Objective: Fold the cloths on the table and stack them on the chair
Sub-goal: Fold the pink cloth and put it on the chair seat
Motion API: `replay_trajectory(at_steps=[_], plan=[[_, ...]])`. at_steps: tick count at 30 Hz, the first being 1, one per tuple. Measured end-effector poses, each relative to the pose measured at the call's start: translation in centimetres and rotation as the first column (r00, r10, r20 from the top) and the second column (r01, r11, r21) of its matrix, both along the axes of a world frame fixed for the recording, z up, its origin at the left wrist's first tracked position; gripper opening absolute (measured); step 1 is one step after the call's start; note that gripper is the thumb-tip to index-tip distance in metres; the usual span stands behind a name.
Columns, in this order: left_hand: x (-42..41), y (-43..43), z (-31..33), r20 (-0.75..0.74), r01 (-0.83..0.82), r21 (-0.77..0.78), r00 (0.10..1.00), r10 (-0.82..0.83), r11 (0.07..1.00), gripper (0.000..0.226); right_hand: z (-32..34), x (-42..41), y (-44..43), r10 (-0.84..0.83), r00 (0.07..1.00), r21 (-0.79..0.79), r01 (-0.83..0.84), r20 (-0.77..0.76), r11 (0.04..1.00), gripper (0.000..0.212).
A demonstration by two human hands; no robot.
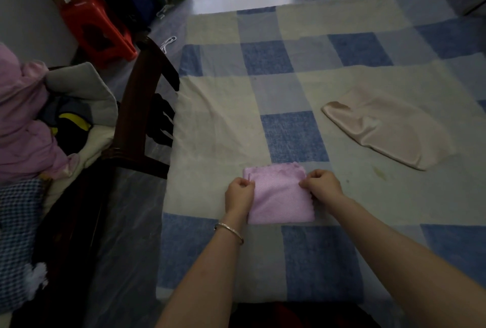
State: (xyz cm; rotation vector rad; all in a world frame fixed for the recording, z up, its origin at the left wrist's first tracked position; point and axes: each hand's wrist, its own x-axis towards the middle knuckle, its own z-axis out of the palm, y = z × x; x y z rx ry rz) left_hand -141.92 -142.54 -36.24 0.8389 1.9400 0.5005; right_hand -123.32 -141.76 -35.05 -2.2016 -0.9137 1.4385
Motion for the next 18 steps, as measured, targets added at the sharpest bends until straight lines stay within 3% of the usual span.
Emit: replay_trajectory(at_steps=[8,18], plan=[[-0.1,0.7,0.1,-0.12,0.024,0.045,0.993,-0.019,0.999,0.028,0.1,-0.8,1.3,0.06,0.997,0.08,-0.064,0.057,0.995,0.024],[0.0,0.6,0.8,-0.231,-0.023,0.01,0.973,0.025,1.0,0.019,-0.4,-1.2,1.7,0.091,0.989,0.063,-0.098,0.115,0.993,0.025]])
